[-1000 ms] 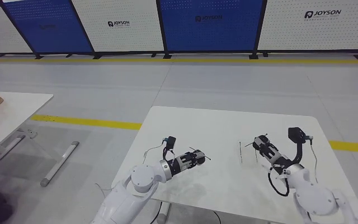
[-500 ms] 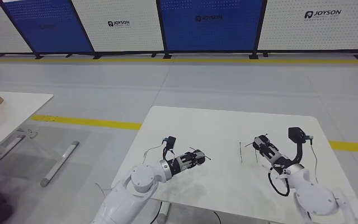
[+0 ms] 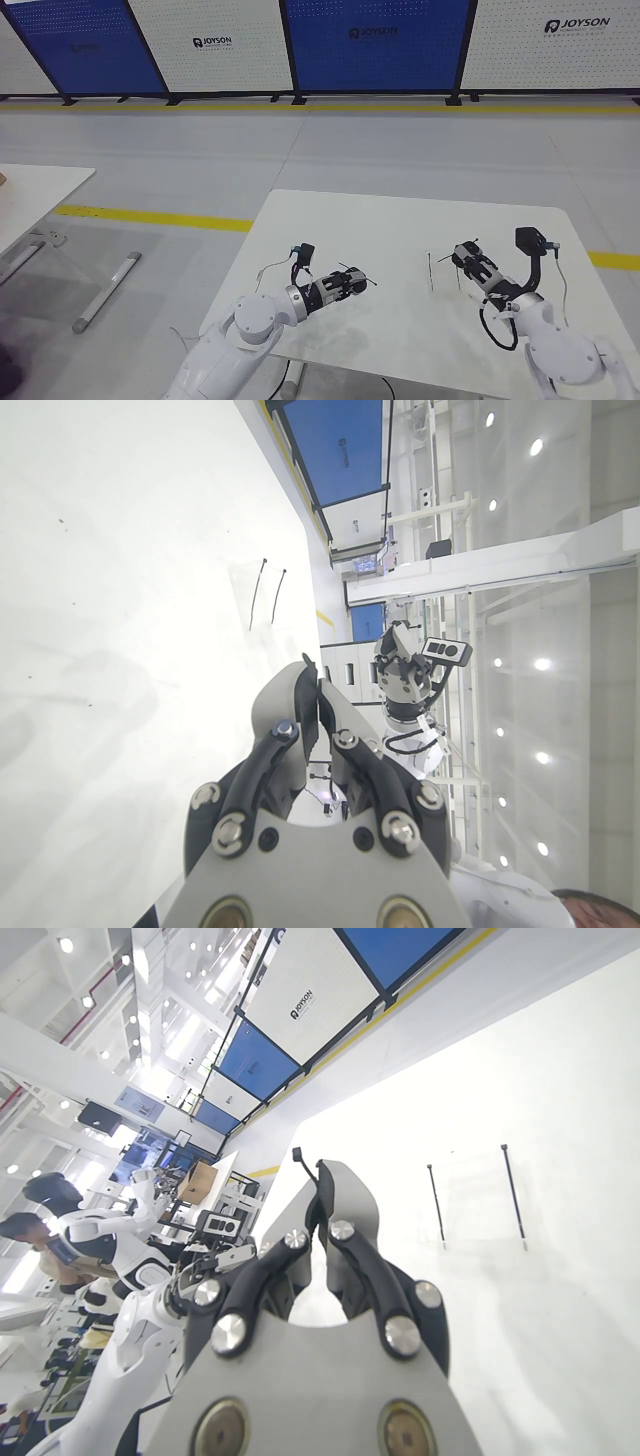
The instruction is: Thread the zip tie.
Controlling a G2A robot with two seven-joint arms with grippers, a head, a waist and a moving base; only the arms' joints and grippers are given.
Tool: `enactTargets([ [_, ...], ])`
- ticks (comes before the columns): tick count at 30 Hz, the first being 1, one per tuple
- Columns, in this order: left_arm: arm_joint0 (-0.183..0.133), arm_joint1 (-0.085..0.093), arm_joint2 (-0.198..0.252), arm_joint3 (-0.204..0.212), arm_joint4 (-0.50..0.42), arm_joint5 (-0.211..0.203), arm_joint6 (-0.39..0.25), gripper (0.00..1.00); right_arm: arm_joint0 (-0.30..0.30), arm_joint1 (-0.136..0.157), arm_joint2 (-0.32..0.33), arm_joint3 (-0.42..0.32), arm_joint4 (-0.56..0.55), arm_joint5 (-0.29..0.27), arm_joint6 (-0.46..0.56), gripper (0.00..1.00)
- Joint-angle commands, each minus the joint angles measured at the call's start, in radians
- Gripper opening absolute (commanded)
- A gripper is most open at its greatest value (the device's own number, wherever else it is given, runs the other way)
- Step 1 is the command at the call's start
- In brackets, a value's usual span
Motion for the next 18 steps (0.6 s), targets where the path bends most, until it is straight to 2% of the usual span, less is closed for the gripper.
enactTargets([
  [1,0.0,0.0,0.0,0.0,0.0,0.0,0.0,0.0,0.0,0.0,0.0,0.0,0.0,0.0,0.0,0.0],
  [13,0.0,0.0,0.0,0.0,0.0,0.0,0.0,0.0,0.0,0.0,0.0,0.0,0.0,0.0,0.0,0.0],
  [16,0.001,-0.001,0.002,-0.001,-0.008,-0.012,0.024,0.0,-0.01,-0.006,-0.025,0.011,-0.006,-0.002,-0.06,0.0],
  [18,0.003,-0.001,0.001,-0.006,0.007,-0.039,0.053,0.0,-0.021,-0.011,-0.039,0.006,0.004,-0.007,-0.121,0.0],
])
